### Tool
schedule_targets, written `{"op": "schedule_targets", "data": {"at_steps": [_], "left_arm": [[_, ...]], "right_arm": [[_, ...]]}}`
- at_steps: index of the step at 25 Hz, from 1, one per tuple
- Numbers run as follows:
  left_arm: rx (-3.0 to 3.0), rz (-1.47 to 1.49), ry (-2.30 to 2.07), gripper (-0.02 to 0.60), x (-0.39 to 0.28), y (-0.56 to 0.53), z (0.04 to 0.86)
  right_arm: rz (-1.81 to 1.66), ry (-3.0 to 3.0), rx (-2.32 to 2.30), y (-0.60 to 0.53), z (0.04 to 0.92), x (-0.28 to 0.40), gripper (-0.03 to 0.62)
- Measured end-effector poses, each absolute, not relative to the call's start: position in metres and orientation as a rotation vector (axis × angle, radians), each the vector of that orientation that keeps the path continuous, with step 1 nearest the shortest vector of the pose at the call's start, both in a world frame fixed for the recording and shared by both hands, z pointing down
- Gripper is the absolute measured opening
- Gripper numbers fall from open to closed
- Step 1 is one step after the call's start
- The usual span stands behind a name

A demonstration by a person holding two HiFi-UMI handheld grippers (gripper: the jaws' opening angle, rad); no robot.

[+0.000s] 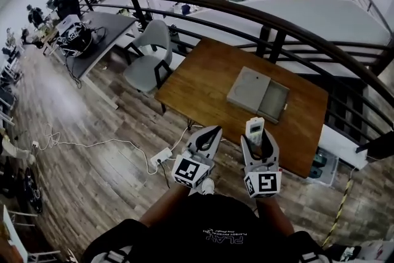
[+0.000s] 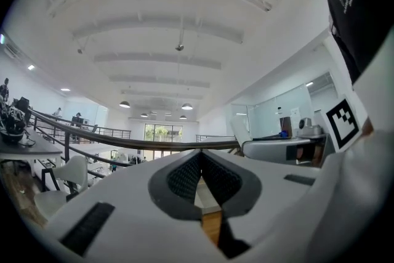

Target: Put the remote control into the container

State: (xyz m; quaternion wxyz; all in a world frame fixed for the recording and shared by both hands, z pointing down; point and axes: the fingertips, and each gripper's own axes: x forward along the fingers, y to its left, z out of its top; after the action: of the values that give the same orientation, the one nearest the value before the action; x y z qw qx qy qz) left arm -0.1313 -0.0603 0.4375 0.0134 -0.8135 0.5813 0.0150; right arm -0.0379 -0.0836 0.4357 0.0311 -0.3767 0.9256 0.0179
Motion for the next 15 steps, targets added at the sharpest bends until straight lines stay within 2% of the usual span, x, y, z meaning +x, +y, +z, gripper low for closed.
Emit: {"op": "schedule_targets", "data": {"at_steps": [10,15], "left_arm": [[-2.578,0.070,1.769,0.002,-0.174,-0.098,0.440],[-2.631,0.057,1.761,0.002,-0.175,-0.119,0.450]], "right_arm": [[-0.028,2.797,-1.283,-0.123,0.446,-0.068,0.262],[-0.060,2.779,-1.349,-0.149,0.452,-0.064,0.262]]}}
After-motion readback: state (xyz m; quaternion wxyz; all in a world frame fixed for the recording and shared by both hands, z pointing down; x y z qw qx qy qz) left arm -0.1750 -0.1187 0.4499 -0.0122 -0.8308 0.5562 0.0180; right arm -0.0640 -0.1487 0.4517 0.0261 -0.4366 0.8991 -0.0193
